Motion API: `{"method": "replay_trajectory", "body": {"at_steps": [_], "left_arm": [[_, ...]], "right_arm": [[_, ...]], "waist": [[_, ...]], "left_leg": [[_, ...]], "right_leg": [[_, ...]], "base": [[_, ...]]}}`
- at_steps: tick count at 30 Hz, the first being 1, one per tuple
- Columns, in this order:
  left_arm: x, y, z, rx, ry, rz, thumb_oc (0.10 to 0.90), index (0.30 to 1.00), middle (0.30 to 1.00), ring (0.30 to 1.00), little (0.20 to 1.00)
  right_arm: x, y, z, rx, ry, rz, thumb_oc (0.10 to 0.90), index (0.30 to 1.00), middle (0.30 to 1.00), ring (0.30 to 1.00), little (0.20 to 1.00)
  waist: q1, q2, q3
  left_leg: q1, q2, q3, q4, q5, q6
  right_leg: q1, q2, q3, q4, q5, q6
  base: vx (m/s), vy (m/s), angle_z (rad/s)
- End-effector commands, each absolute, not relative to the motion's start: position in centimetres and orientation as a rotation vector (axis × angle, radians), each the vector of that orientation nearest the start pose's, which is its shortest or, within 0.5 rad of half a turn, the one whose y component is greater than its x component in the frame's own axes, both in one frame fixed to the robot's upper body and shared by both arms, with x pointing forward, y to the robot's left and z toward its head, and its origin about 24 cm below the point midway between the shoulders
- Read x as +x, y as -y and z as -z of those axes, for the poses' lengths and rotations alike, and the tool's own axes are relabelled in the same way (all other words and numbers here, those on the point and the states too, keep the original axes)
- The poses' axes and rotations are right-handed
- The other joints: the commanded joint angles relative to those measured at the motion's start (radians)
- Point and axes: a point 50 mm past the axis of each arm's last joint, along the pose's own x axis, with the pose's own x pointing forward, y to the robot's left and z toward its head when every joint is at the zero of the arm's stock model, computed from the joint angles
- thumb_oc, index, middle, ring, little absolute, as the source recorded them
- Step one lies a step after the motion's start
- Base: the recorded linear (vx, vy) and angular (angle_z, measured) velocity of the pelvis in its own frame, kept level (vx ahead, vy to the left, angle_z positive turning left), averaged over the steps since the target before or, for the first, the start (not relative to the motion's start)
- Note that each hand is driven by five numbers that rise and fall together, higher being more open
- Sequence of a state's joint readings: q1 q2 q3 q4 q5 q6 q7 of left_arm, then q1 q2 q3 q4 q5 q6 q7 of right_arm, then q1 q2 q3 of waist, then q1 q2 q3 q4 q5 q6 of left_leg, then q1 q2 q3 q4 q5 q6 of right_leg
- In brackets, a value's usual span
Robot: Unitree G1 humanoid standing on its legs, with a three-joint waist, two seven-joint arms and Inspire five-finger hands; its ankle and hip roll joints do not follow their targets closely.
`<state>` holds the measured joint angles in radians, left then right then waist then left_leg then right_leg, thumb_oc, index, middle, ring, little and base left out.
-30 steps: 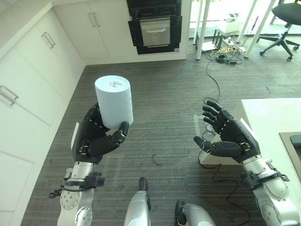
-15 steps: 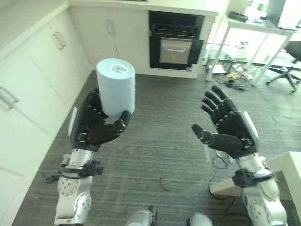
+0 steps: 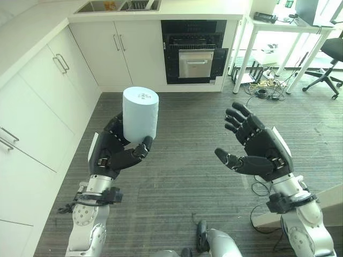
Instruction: Place the dishes in the dishwasher.
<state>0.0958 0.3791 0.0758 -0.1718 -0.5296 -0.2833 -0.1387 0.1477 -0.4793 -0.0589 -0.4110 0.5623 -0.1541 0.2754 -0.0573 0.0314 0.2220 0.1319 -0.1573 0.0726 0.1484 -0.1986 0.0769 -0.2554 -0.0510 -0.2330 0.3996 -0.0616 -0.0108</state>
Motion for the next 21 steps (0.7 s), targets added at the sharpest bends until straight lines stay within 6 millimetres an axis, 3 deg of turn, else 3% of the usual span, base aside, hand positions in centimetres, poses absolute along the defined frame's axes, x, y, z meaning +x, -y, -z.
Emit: {"method": "replay_trajectory", "body": {"at_steps": [1, 2, 3, 4, 6, 8, 9, 10, 11, 12, 14, 17, 21], "left_arm": [[21.4, -22.2, -16.1, -0.106, 0.688, 0.14, 0.4, 0.3, 0.3, 0.3, 0.3], [20.9, -22.3, -15.5, -0.118, 0.675, 0.129, 0.4, 0.3, 0.3, 0.3, 0.3], [20.5, -22.3, -15.0, -0.131, 0.665, 0.123, 0.4, 0.3, 0.3, 0.3, 0.3], [20.5, -22.2, -14.9, -0.131, 0.661, 0.13, 0.4, 0.3, 0.3, 0.3, 0.3], [20.7, -22.2, -14.8, -0.126, 0.658, 0.134, 0.4, 0.3, 0.3, 0.3, 0.3], [20.5, -22.5, -14.7, -0.124, 0.656, 0.124, 0.4, 0.3, 0.3, 0.3, 0.3], [20.2, -22.7, -14.6, -0.119, 0.654, 0.116, 0.4, 0.3, 0.3, 0.3, 0.3], [20.0, -22.8, -14.5, -0.123, 0.653, 0.111, 0.4, 0.3, 0.3, 0.3, 0.3], [20.0, -22.8, -14.4, -0.13, 0.652, 0.099, 0.4, 0.3, 0.3, 0.3, 0.3], [20.1, -22.8, -14.4, -0.129, 0.655, 0.1, 0.4, 0.3, 0.3, 0.3, 0.3], [20.3, -22.7, -14.5, -0.121, 0.66, 0.1, 0.4, 0.3, 0.3, 0.3, 0.3], [21.1, -22.5, -15.1, -0.035, 0.644, 0.106, 0.4, 0.3, 0.3, 0.3, 0.3], [22.0, -22.2, -15.8, -0.013, 0.634, 0.173, 0.4, 0.3, 0.3, 0.3, 0.3]], "right_arm": [[20.8, 21.1, -16.9, 0.048, 0.611, -0.353, 0.8, 0.9, 0.9, 0.9, 0.9], [20.3, 21.3, -16.7, 0.051, 0.598, -0.376, 0.8, 0.9, 0.9, 0.9, 0.9], [20.2, 21.4, -16.4, 0.039, 0.582, -0.379, 0.8, 0.9, 0.9, 0.9, 0.9], [20.2, 21.4, -16.3, 0.04, 0.574, -0.366, 0.8, 0.9, 0.9, 0.9, 0.9], [20.6, 21.4, -16.4, 0.054, 0.573, -0.357, 0.8, 0.9, 0.9, 0.9, 0.9], [21.0, 21.0, -16.4, 0.065, 0.567, -0.375, 0.8, 0.9, 0.9, 0.9, 0.9], [21.2, 20.6, -16.1, 0.057, 0.552, -0.384, 0.8, 0.9, 0.9, 0.9, 0.9], [21.2, 20.5, -16.0, 0.043, 0.543, -0.384, 0.8, 0.9, 0.9, 0.9, 0.9], [21.2, 20.3, -16.0, 0.027, 0.536, -0.379, 0.8, 0.9, 0.9, 0.9, 0.9], [21.2, 20.4, -16.1, 0.023, 0.54, -0.379, 0.8, 0.9, 0.9, 0.9, 0.9], [21.4, 20.4, -16.3, 0.025, 0.545, -0.383, 0.8, 0.9, 0.9, 0.9, 0.9], [20.8, 20.5, -16.2, 0.028, 0.542, -0.396, 0.8, 0.9, 0.9, 0.9, 0.9], [20.8, 20.9, -16.0, 0.046, 0.539, -0.309, 0.8, 0.9, 0.9, 0.9, 0.9]], "waist": [[0.005, -0.063, -0.1], [0.016, -0.078, -0.098], [0.034, -0.089, -0.078], [0.043, -0.098, -0.065], [0.06, -0.101, -0.048], [0.07, -0.096, -0.037], [0.074, -0.059, -0.031], [0.078, -0.037, -0.033], [0.084, -0.017, -0.037], [0.086, -0.015, -0.035], [0.09, -0.016, -0.036], [0.095, -0.023, -0.068], [0.111, -0.044, -0.095]], "left_leg": [[0.041, 0.167, 0.056, 0.152, -0.027, -0.09], [0.015, 0.161, 0.05, 0.279, 0.107, -0.13], [-0.128, 0.133, 0.036, 0.496, 0.139, -0.14], [-0.21, 0.145, 0.043, 0.544, 0.137, -0.133], [-0.251, 0.142, 0.056, 0.463, 0.103, -0.108], [-0.207, 0.153, 0.09, 0.195, 0.108, -0.099], [-0.274, 0.202, 0.065, 0.152, 0.085, -0.116], [-0.334, 0.232, 0.028, 0.152, 0.079, -0.132], [-0.403, 0.266, -0.012, 0.152, 0.129, -0.164], [-0.409, 0.27, -0.012, 0.152, 0.137, -0.167], [-0.411, 0.268, -0.019, 0.152, 0.127, -0.164], [-0.403, 0.25, -0.035, 0.152, 0.092, -0.141], [-0.387, 0.222, -0.036, 0.152, 0.073, -0.111]], "right_leg": [[0.073, -0.063, 0.031, -0.1, -0.045, 0.091], [0.107, -0.047, 0.063, -0.1, -0.076, 0.056], [0.147, -0.043, 0.087, -0.1, -0.093, 0.034], [0.164, -0.047, 0.087, -0.1, -0.095, 0.031], [0.183, -0.045, 0.086, -0.1, -0.107, 0.038], [0.199, -0.034, 0.099, -0.1, -0.126, 0.055], [0.212, 0.009, 0.112, -0.1, -0.145, 0.062], [0.223, 0.03, 0.119, -0.1, -0.162, 0.064], [0.258, 0.05, 0.123, -0.1, -0.197, 0.055], [0.267, 0.052, 0.123, -0.1, -0.206, 0.053], [0.273, 0.044, 0.123, -0.1, -0.217, 0.058], [0.338, -0.006, 0.1, -0.1, -0.248, 0.099], [0.369, -0.057, 0.045, -0.1, -0.226, 0.134]], "base": [[0.44, -0.375, 0.19], [0.33, -0.345, -0.34], [0.28, -0.33, -0.52], [0.15, -0.168, -0.59], [0.15, -0.037, -0.39], [0.25, 0.122, -0.28], [0.29, 0.246, -0.3], [0.43, 0.352, -0.51], [0.37, 0.27, -0.5], [0.32, 0.236, -0.42], [0.24, 0.197, -0.35], [0.37, 0.277, -0.26], [0.29, 0.194, 0.08]]}}
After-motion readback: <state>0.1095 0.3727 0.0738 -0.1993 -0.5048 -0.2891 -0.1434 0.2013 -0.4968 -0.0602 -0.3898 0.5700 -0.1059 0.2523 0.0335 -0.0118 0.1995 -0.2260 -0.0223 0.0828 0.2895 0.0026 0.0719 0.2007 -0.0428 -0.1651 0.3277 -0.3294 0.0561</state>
